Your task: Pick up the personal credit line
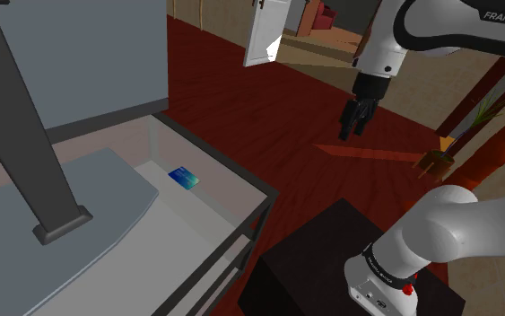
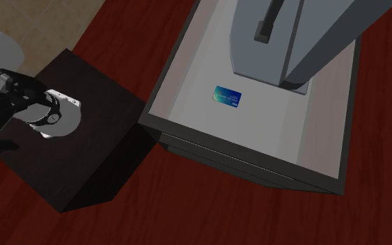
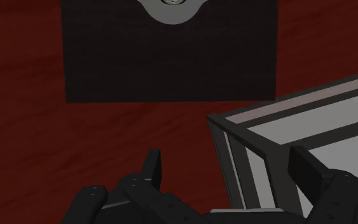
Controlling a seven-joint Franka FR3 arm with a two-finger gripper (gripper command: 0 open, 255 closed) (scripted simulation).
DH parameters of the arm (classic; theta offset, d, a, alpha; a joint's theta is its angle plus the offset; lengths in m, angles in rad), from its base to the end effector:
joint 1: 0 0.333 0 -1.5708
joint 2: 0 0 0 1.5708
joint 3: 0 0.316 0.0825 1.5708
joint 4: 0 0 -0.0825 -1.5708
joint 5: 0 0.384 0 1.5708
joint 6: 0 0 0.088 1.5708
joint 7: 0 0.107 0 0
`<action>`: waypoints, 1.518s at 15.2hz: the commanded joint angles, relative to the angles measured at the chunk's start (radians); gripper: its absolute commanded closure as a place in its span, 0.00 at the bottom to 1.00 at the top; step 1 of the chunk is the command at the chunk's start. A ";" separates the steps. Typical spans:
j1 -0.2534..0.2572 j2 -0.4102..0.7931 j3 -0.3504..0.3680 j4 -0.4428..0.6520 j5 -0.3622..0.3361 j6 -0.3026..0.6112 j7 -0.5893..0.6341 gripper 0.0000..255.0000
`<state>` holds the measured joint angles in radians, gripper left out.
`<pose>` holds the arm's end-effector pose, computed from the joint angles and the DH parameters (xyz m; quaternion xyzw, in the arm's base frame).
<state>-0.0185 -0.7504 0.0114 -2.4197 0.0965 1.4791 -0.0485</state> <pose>0.3015 0.0096 0.5434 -0.9943 -0.0185 0.0935 0.0471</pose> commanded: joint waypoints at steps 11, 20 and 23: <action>0.081 0.251 0.173 0.056 0.090 0.226 0.122 0.00; 0.130 0.541 0.313 0.206 0.076 0.390 0.248 0.00; 0.147 0.647 0.352 0.277 0.045 0.430 0.297 0.00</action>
<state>0.1219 -0.1409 0.3481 -2.1686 0.1518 1.8947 0.2287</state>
